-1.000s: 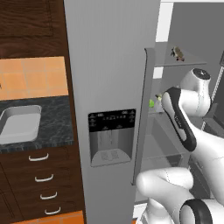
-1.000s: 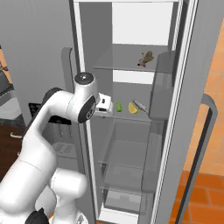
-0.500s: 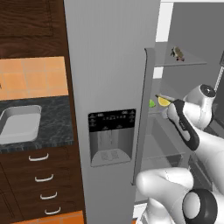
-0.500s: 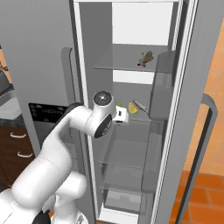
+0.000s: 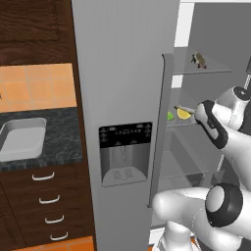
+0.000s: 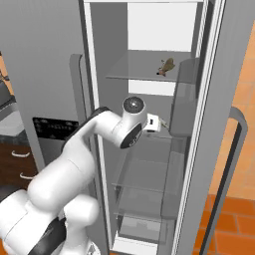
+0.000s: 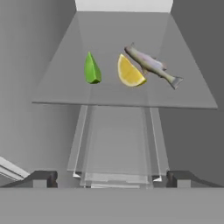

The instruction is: Place one lemon wedge and one fish in each tupperware on the nearby counter, to pack two identical lunches.

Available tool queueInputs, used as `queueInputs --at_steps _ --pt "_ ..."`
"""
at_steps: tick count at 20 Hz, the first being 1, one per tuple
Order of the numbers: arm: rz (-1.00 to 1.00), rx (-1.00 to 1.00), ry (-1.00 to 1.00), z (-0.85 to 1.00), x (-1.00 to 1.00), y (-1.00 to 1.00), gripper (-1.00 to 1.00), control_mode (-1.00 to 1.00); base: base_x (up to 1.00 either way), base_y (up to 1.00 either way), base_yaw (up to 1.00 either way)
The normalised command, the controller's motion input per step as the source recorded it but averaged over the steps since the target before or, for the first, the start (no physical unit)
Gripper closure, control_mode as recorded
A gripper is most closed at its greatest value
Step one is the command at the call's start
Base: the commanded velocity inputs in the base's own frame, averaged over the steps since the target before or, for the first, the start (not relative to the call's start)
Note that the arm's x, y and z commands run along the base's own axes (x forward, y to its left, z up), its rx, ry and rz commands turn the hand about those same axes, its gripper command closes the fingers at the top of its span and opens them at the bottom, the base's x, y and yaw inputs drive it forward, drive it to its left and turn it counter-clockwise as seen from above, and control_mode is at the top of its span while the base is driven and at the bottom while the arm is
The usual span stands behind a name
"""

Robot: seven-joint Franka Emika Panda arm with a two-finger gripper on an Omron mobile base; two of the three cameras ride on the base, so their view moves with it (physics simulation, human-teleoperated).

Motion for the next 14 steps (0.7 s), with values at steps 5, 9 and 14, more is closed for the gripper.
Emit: queueInputs --at_steps 5,9,14 --pt "0.1 0.0 0.0 -0.23 0.63 0.0 -1.0 -1.0 0.0 0.0 0.0" --pt "0.12 0.0 0.05 -0.31 0.65 0.0 -1.0 -1.0 0.0 0.0 0.0" --pt "0.12 0.0 0.12 -0.24 0.58 -0.04 -1.0 -1.0 0.0 0.0 0.0"
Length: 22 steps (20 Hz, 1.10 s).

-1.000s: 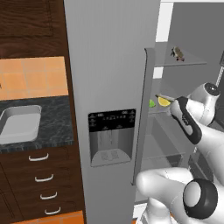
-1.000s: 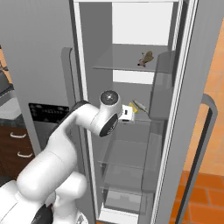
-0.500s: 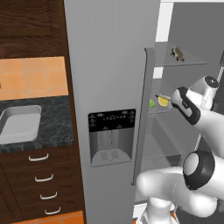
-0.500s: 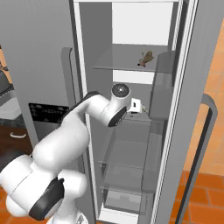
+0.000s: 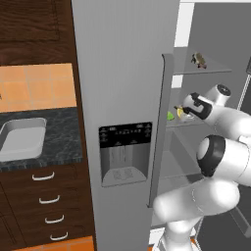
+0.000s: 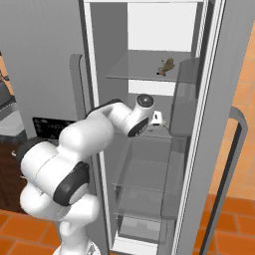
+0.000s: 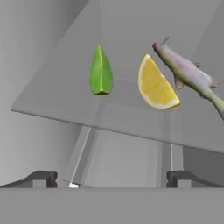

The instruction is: Place one lemon wedge and one fish in each tupperware on the nearby counter, to pack two identical lunches.

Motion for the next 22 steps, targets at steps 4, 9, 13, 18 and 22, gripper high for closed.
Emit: queueInputs --at_steps 4,9,13,18,22 --pt "0.08 0.0 0.09 -0.11 0.5 -0.19 -1.0 -1.0 0.0 0.0 0.0" --pt "0.06 0.0 0.0 -0.35 0.35 -0.2 -1.0 -1.0 0.0 0.0 0.0" --pt "0.06 0.0 0.0 -0.41 0.3 -0.14 -1.0 -1.0 0.0 0.0 0.0" --pt "0.07 0.0 0.0 -0.21 0.42 -0.15 -1.0 -1.0 0.0 0.0 0.0" --pt "0.07 0.0 0.0 -0.21 0.58 -0.16 -1.0 -1.0 0.0 0.0 0.0"
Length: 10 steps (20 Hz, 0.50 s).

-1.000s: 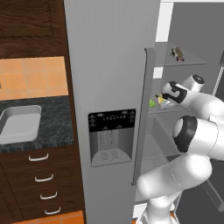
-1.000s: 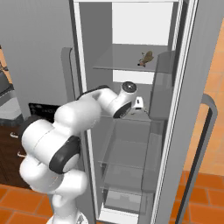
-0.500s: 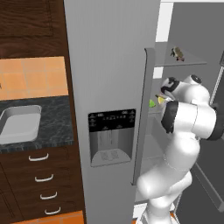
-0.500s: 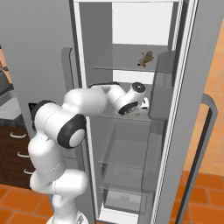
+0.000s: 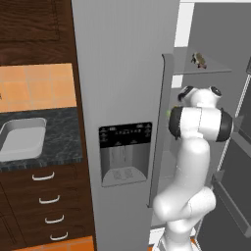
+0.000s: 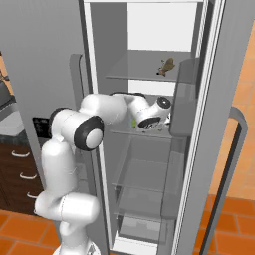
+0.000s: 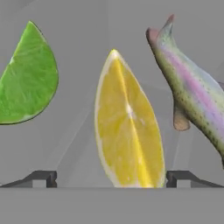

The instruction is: Place one lemon wedge and one fish in each tupperware on the nearby counter, to pack two identical lunches.

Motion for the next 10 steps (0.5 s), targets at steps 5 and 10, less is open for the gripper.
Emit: queueInputs --at_steps 5,10 --pt "0.09 0.0 0.0 -0.32 0.64 -0.17 -1.0 -1.0 0.0 0.0 0.0" --pt "0.06 -0.05 -0.04 -0.57 0.34 0.17 -1.0 -1.0 0.0 0.0 0.0"
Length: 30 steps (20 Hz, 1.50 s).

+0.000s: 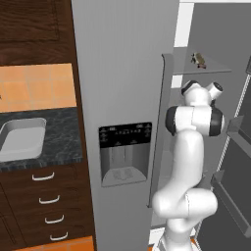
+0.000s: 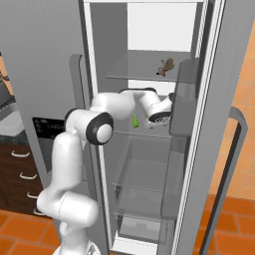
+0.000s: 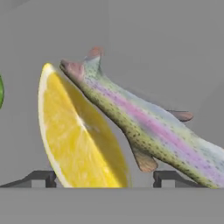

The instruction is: Place one lemon wedge and one fish in each tupperware on the nearby counter, to pack two identical lunches.

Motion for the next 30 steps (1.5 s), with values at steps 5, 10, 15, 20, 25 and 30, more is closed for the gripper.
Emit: queueInputs --at_steps 5,10,15,20,25,30 --pt "0.01 -0.12 -0.13 -0.48 0.01 0.53 -1.0 -1.0 0.0 0.0 0.0" --pt "0.0 -0.13 -0.11 -0.14 0.0 0.72 -1.0 -1.0 0.0 0.0 0.0" --pt "0.0 -0.05 -0.01 -0.01 0.0 0.5 1.0 -1.0 0.0 0.0 0.0" --pt "0.0 -0.01 0.0 -0.04 -0.03 0.06 1.0 -1.0 0.0 0.0 0.0" --pt "0.0 0.0 -0.14 0.04 -0.84 -0.02 1.0 -1.0 0.0 0.0 0.0" --pt "0.0 -0.01 -0.26 0.2 -1.0 0.0 1.0 -1.0 0.0 0.0 0.0"
